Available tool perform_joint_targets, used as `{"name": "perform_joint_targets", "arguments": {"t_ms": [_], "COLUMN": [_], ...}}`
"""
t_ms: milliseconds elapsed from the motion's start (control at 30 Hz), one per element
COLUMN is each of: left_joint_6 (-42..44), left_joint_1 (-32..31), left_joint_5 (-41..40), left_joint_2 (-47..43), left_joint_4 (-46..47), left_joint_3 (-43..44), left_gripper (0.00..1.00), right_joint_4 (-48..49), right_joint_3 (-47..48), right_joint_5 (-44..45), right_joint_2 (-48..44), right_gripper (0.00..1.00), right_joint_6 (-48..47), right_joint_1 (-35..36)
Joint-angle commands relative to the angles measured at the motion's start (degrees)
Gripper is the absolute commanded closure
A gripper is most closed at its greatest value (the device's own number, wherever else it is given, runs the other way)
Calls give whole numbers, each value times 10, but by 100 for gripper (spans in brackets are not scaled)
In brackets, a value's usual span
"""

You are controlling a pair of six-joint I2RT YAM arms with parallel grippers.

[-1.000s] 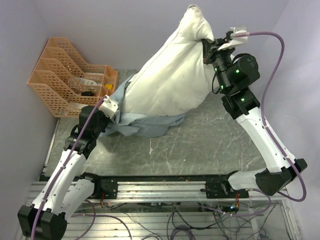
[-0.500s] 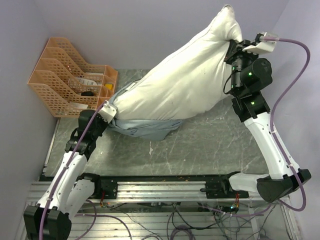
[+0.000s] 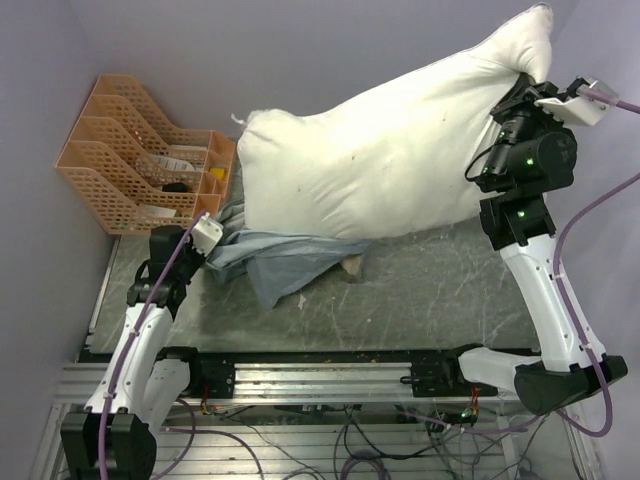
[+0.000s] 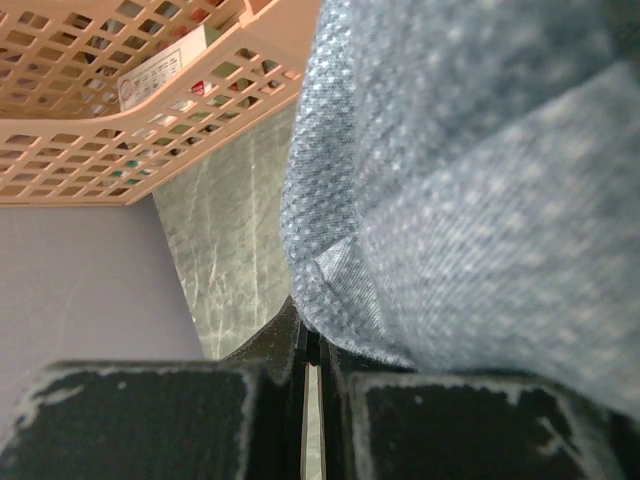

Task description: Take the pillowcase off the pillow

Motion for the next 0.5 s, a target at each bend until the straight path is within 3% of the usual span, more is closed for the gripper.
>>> {"name": "perform_joint_targets", "arguments": {"t_ms": [0, 467], "left_joint_6": [43, 101], "left_joint_1": [29, 31], "left_joint_5": [-90, -124], "left_joint_2": [-3, -16], "left_joint_4": [-38, 3], "left_joint_3": [-16, -66], "left_gripper": [93, 93], "right_joint_4": [193, 300], "right_joint_3": [2, -16], "right_joint_5": [100, 122], "right_joint_2": [-33, -20], "right_gripper": [100, 100], "right_joint_6": [-63, -183], "right_joint_1": [-28, -38]}}
